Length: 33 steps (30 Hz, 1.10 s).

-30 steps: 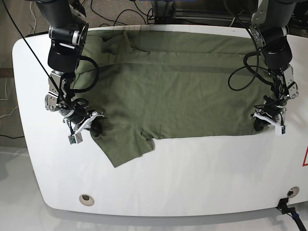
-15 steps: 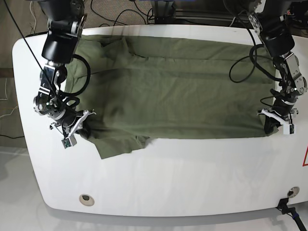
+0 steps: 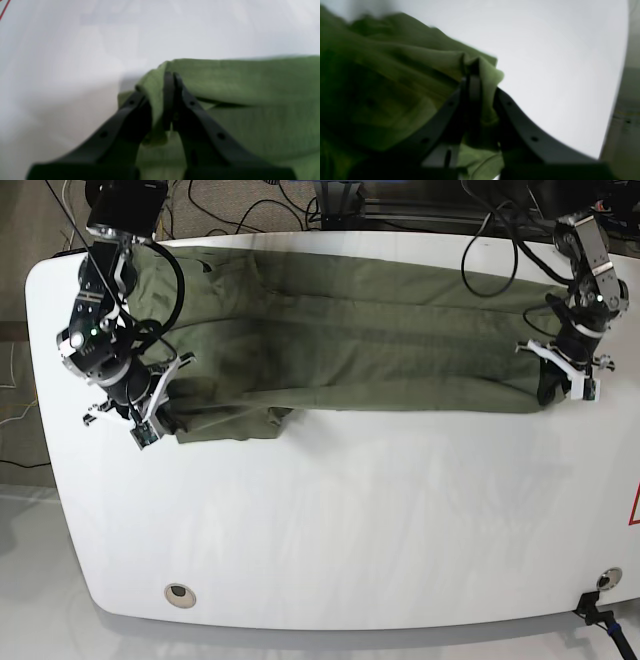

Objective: Fold the T-shirt properly
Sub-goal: 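Lift the hem and fold it over toward the collar edge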

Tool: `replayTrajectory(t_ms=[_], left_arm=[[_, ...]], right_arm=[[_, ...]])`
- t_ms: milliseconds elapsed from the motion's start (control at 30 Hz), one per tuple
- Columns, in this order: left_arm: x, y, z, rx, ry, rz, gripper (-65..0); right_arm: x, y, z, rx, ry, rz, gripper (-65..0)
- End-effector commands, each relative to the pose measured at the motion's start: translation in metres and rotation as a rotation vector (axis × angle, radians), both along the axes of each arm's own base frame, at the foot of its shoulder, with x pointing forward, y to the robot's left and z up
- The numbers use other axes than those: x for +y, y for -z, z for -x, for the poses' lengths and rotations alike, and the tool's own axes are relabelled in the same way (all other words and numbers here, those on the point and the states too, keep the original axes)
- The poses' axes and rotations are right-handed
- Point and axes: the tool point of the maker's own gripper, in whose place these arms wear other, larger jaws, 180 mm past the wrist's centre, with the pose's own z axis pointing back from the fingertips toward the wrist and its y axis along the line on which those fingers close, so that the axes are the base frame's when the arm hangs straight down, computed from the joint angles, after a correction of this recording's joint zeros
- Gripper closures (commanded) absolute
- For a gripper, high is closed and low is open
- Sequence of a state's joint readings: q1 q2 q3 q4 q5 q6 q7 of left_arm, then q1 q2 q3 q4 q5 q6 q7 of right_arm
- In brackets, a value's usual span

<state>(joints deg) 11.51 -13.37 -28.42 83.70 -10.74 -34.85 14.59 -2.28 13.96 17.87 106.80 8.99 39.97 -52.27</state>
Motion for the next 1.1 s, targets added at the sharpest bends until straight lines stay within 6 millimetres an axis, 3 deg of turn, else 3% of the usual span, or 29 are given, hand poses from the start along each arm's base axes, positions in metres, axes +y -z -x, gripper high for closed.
replayTrajectory(t_ms=[0, 333, 400, 633, 867, 1067], left_arm=[[-0.006, -0.027, -0.006, -0.093, 0.007, 0.012, 0.0], [-0.021, -0.036, 0.031, -0.077, 0.057, -0.016, 0.0], [-0.021, -0.035, 0.034, -0.07, 0.061, -0.023, 0.0], [0.011, -0.046, 0.04, -0.066, 0.03, -0.091, 0.0], [0.024, -0.039, 0.048, 0.04, 0.077, -0.152, 0.0], [0.037, -0.041, 0.054, 0.06, 0.054, -0.173, 0.0]], right_arm=[[0.002, -0.018, -0.001, -0.06, -0.019, 0.016, 0.0], [0.004, 0.02, 0.051, 0.077, -0.026, 0.02, 0.0], [-0.003, 0.024, 0.057, 0.091, -0.005, 0.024, 0.0], [-0.015, 0.028, 0.067, 0.116, 0.017, 0.042, 0.0], [-0.033, 0.04, 0.087, 0.214, 0.071, 0.087, 0.0], [-0.032, 0.052, 0.108, 0.274, 0.072, 0.086, 0.0]])
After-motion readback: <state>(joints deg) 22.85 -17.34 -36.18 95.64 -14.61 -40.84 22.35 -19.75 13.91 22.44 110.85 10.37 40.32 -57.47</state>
